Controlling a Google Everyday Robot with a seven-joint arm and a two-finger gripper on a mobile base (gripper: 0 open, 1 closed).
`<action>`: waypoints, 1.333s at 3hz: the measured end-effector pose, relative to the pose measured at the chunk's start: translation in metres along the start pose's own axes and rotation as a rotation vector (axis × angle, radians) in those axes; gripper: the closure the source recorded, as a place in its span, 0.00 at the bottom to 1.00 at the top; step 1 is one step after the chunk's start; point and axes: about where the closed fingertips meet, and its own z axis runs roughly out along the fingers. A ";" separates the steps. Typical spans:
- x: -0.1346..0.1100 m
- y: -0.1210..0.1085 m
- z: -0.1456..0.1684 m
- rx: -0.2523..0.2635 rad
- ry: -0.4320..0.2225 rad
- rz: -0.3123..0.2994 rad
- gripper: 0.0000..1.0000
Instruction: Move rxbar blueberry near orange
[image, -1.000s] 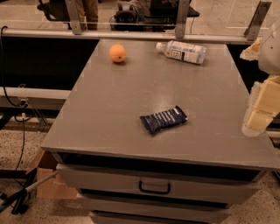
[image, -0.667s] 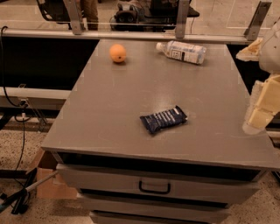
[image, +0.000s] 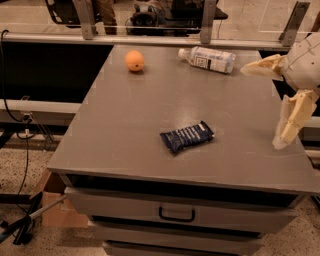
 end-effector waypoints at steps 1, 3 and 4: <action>-0.016 -0.006 0.024 -0.032 -0.108 -0.117 0.00; -0.019 -0.014 0.044 -0.069 -0.148 -0.146 0.00; -0.021 -0.022 0.075 -0.123 -0.176 -0.140 0.00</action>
Offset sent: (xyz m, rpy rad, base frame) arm 0.0060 0.0266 -0.0084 0.0847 -0.0375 0.1248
